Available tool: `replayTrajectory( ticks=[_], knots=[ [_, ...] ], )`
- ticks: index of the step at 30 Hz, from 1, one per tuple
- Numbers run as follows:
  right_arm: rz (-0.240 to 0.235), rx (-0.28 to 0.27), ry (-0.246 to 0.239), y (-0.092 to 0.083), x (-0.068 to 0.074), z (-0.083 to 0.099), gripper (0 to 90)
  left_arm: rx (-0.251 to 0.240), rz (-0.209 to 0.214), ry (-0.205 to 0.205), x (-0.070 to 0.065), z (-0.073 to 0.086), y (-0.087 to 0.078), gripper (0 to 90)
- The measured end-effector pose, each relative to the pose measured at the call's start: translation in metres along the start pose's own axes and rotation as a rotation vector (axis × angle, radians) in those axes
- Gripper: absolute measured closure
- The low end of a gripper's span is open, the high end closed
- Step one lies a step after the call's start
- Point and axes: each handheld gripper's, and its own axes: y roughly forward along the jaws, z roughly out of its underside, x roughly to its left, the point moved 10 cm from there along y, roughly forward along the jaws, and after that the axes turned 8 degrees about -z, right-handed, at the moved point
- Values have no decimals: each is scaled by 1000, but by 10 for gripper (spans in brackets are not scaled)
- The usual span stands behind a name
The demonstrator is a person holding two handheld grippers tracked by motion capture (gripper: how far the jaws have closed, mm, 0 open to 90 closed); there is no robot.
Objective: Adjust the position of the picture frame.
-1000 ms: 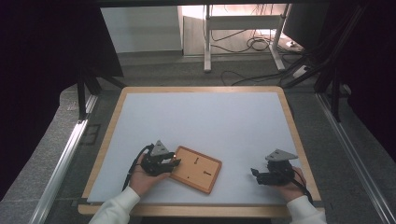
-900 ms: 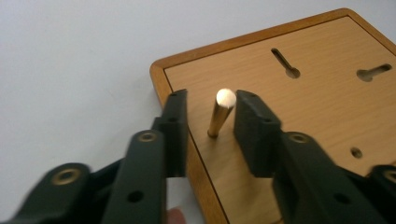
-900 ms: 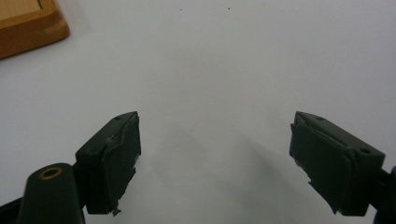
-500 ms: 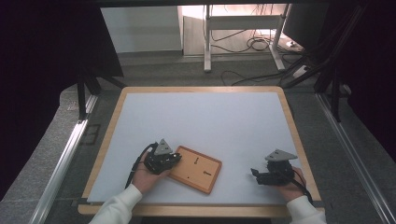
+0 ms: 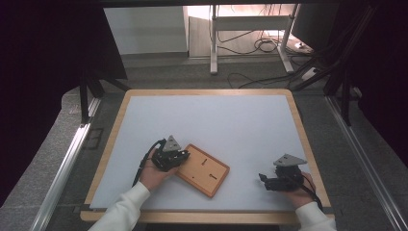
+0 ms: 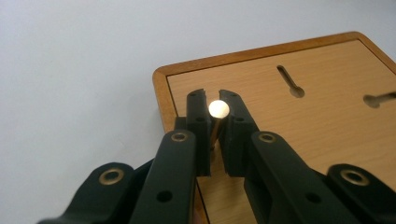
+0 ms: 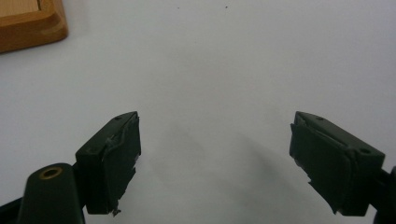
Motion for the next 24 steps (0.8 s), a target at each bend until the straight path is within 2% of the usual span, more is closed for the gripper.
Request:
replayTrajectory(
  ticks=[7,14,15,24],
  knots=[
    [0,5,0,1,0,1,167,8,36,0,-3,-10,14,841],
    [-1,4,-1,2,1,1,167,8,45,11,-6,-21,25,841],
    [0,5,-4,1,1,1,167,6,47,21,-9,-27,30,841],
    [-1,5,0,1,1,1,167,13,69,29,-20,-39,46,841]
  ],
)
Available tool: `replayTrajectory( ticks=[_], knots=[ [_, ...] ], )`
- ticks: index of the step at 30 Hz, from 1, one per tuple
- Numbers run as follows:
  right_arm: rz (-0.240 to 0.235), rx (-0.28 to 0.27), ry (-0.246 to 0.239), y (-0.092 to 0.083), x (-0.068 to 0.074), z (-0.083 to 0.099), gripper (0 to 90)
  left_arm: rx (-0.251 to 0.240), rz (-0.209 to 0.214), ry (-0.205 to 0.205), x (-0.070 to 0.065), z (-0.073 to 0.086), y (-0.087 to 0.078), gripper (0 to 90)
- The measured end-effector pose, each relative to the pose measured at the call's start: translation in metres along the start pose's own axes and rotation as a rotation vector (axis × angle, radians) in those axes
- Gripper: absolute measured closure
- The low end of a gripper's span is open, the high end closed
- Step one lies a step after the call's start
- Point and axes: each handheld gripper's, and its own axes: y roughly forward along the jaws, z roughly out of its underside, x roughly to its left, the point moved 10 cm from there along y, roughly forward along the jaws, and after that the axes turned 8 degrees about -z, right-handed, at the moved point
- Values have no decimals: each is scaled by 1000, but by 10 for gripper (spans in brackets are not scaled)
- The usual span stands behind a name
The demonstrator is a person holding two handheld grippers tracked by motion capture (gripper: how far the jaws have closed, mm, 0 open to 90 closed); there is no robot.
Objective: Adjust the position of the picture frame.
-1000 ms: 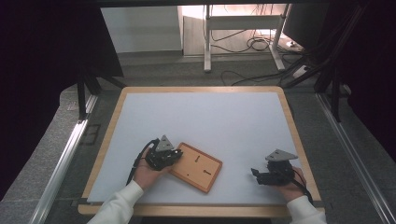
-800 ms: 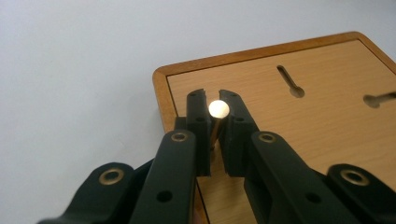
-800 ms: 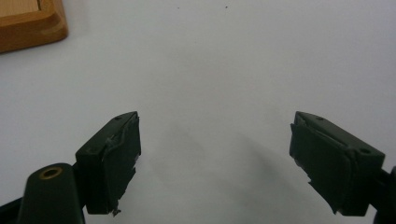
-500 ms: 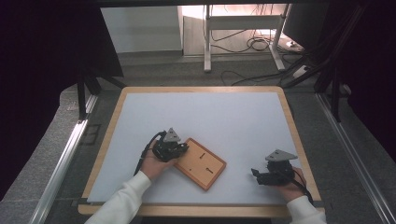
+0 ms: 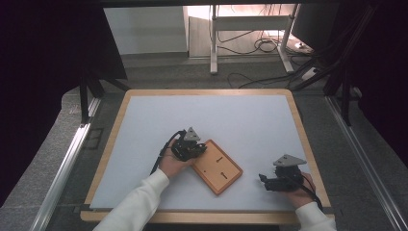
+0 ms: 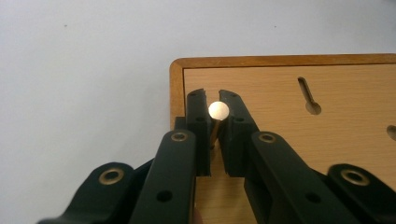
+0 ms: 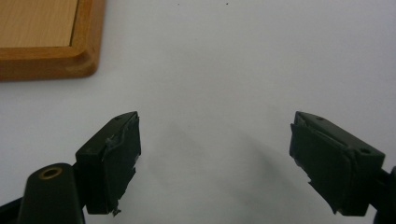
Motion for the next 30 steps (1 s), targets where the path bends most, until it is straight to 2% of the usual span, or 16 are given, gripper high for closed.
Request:
replayTrajectory(
  ticks=[3,6,7,8,9,10,12,13,15,16,21,23,25,27,28,30],
  knots=[
    [0,1,-1,0,0,0,167,10,23,-27,2,4,4,840],
    [3,-8,-4,0,0,-1,167,5,21,-29,2,4,3,838],
    [3,-21,-6,-2,1,-4,174,-16,33,-37,1,1,0,811],
    [3,-21,-6,-2,1,-4,174,-16,33,-37,1,1,0,727],
    [2,-33,-4,-2,2,-7,187,-19,41,-47,0,0,-2,727],
    [-9,-48,-4,-4,4,-12,223,-15,7,-23,1,1,-9,539],
    [-15,-55,-6,-4,5,-14,246,-16,-14,-6,1,3,-13,501],
    [-39,-53,-21,-4,9,-18,310,-12,-29,-6,2,9,-20,419],
    [-62,-39,-33,0,13,-21,364,-10,-30,-14,2,13,-24,359],
    [-62,-39,-33,0,13,-21,364,-3,-27,-23,3,16,-27,359],
    [-130,-13,-27,11,22,-29,521,4,-2,-62,8,33,-47,322],
    [-135,-17,-23,12,22,-31,550,3,-2,-64,10,35,-49,322],
    [-150,-17,-24,13,23,-35,649,4,-11,-70,14,41,-52,322],
    [-160,-10,-26,14,24,-36,682,5,-8,-77,14,42,-52,322],
    [-169,1,-37,16,25,-36,757,9,-6,-80,15,45,-53,321],
    [-167,5,-40,17,25,-37,790,11,-5,-81,15,46,-54,320]
  ],
)
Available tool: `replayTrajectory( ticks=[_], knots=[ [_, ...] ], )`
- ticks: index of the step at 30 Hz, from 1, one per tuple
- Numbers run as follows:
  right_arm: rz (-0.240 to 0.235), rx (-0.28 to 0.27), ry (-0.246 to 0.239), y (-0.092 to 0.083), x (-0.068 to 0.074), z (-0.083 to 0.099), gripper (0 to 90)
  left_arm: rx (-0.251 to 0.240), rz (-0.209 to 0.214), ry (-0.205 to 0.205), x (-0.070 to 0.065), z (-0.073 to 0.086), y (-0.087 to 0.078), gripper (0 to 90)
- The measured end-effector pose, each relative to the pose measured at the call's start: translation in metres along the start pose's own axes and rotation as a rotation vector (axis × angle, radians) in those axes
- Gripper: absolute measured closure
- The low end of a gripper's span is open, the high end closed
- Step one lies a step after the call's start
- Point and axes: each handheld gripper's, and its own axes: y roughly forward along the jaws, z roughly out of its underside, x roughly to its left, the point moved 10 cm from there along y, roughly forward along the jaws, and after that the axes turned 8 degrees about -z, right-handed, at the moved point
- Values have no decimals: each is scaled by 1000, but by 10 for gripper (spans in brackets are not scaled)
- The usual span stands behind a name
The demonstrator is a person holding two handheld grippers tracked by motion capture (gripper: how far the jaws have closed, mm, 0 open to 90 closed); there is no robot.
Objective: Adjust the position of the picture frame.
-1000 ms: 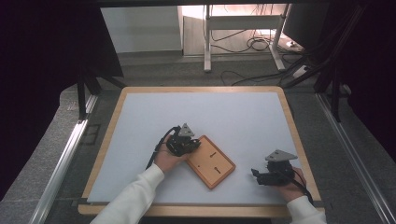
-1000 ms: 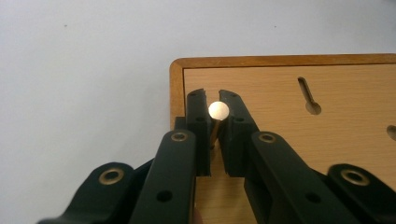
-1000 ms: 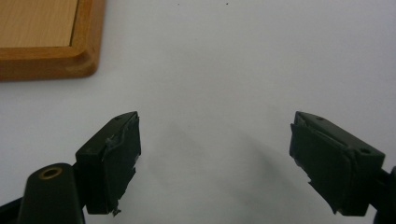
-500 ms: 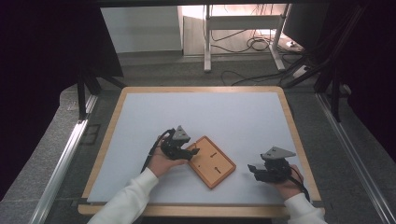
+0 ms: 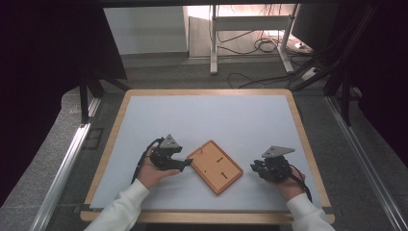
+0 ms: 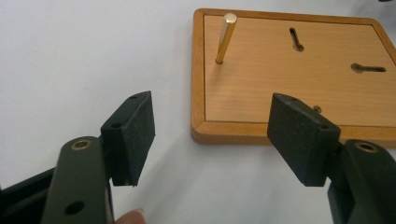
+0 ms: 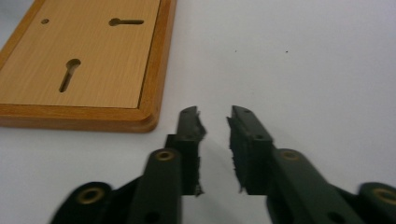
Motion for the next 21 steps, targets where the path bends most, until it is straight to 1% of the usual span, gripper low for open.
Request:
replayTrajectory(
  ticks=[1,2,3,7,10,14,17,18,21],
  knots=[
    [-3,5,-9,2,0,-3,859,2,2,1,0,1,0,320],
    [-5,4,-14,4,0,-5,890,2,1,1,0,1,0,319],
    [-12,7,-18,6,1,-7,897,0,1,2,0,1,0,319],
    [-32,29,-55,18,7,-14,900,-1,4,-7,1,1,-1,319],
    [-46,44,-71,25,11,-14,900,-3,3,-12,2,1,-3,319],
    [-54,42,-75,23,15,-13,900,-6,1,-17,4,2,-4,319],
    [-59,43,-72,22,17,-12,900,-3,4,-16,3,3,-4,319],
    [-60,48,-80,22,17,-11,900,-3,4,-15,3,3,-4,319],
    [-69,54,-83,24,18,-10,900,-2,8,-14,1,3,-3,317]
  ],
)
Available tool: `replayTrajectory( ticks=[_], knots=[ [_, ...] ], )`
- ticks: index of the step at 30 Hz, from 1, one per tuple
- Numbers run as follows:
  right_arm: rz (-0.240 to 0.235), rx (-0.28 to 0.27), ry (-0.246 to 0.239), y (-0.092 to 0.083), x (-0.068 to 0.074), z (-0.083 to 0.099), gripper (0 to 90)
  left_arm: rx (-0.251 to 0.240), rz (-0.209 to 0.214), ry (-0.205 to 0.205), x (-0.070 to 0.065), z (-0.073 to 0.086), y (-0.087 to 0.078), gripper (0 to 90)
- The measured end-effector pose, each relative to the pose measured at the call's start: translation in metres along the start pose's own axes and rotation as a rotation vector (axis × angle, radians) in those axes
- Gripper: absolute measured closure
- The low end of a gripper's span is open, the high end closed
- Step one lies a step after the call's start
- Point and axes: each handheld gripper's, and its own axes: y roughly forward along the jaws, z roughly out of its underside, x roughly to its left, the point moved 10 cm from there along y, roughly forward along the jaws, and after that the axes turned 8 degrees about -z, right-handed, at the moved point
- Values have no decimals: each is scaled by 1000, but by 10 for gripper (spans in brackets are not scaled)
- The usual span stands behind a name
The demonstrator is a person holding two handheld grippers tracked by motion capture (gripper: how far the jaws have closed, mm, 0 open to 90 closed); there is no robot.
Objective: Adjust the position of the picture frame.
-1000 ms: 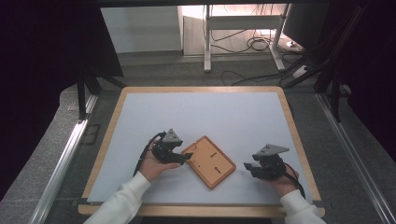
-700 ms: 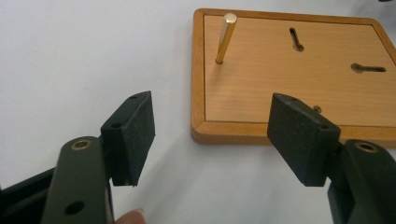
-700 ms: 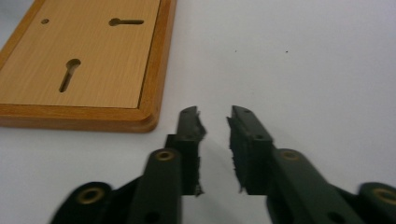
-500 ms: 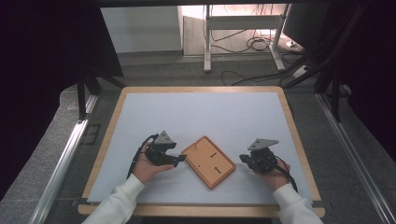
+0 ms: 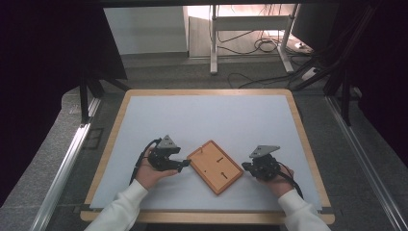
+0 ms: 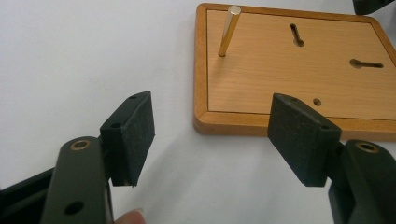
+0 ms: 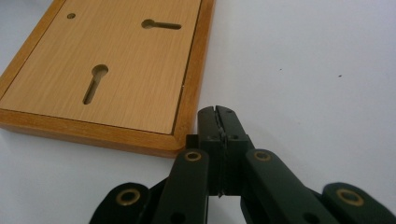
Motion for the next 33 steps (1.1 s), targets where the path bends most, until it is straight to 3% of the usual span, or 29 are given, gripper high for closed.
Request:
replayTrajectory(
  ticks=[13,19,33],
  knots=[
    [-25,17,16,4,6,6,900,-6,6,-11,2,-1,-1,313],
    [-56,28,-14,2,29,12,900,-10,17,-28,4,-1,-2,310],
    [-70,32,-29,3,56,14,900,-16,10,-24,5,-1,-3,307]
  ],
)
